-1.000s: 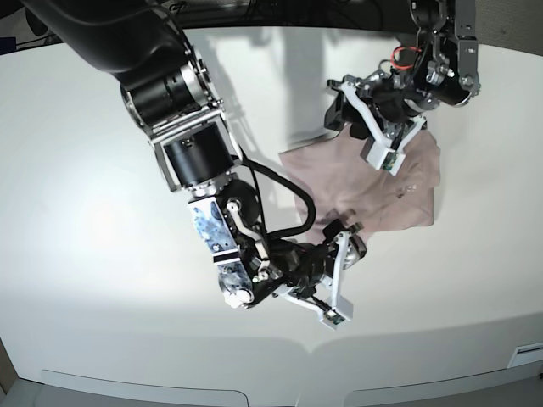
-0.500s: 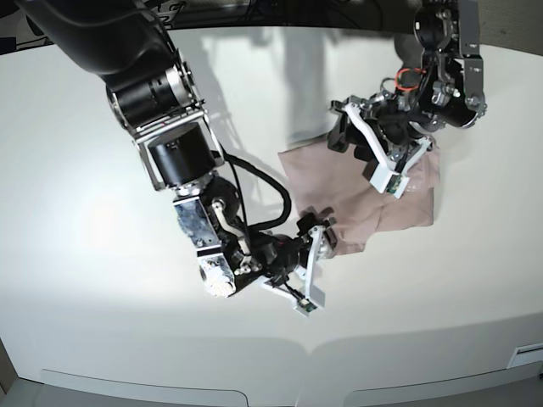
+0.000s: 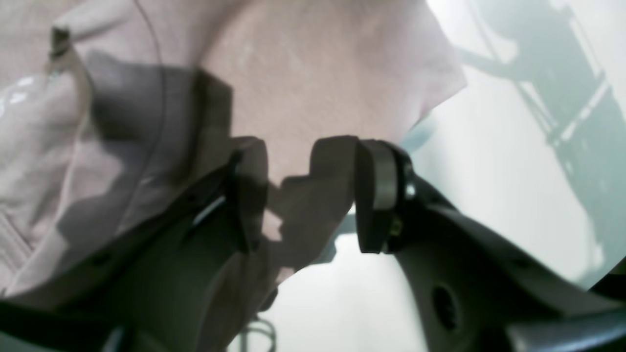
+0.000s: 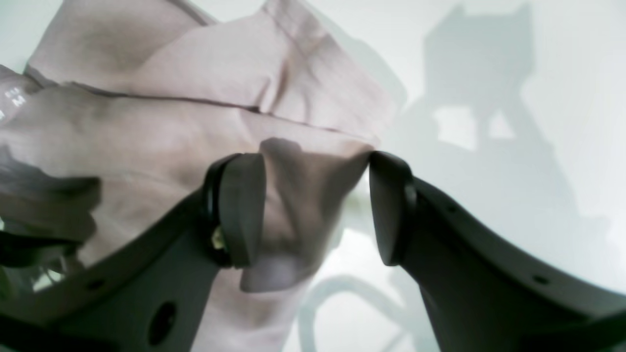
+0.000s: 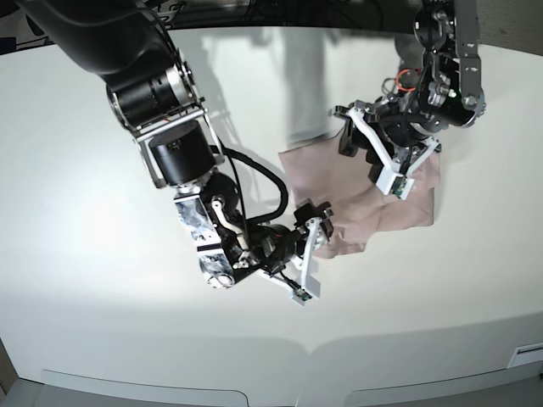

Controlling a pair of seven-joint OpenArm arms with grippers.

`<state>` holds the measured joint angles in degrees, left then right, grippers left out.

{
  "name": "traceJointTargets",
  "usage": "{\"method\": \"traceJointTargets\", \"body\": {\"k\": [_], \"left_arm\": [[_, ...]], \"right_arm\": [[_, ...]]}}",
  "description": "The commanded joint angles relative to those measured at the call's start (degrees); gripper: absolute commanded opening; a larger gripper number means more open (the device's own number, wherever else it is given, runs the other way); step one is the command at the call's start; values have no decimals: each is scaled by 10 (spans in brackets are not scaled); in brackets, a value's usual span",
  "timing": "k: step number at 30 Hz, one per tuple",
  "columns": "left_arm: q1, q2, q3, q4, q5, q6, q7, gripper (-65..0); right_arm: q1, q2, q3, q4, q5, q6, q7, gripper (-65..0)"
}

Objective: Fold the T-shirt properly
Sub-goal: 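Grasp the folded bundle with both grippers and press it together, then tuck and flatten the bundle with both grippers, then release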

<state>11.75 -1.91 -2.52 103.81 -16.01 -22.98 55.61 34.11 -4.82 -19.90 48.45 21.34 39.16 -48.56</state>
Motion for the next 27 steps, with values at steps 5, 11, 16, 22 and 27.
{"method": "traceJointTargets", "body": {"k": [5,11,16,22,27], "left_arm": [[-5,0,0,8,-5,-3,-10,-369],[-5,0,0,7,49,16,-22,-369],[-5,0,0,7,85,42,-35,-369],[-7,0,0,-17,85,42,-64,-369],[-32,-2,0,-103,85,42,-65,-369]], "right_arm": [[19,-22,0,7,-12,4,19,-309],[1,-11,0,7,-14,5,-29,-309],[-18,12,0,7,47,8,-39,-309],[-27,20,0,9,71,8,-85,-309],[-42,32,0,30,89,8,-100,-309]]}}
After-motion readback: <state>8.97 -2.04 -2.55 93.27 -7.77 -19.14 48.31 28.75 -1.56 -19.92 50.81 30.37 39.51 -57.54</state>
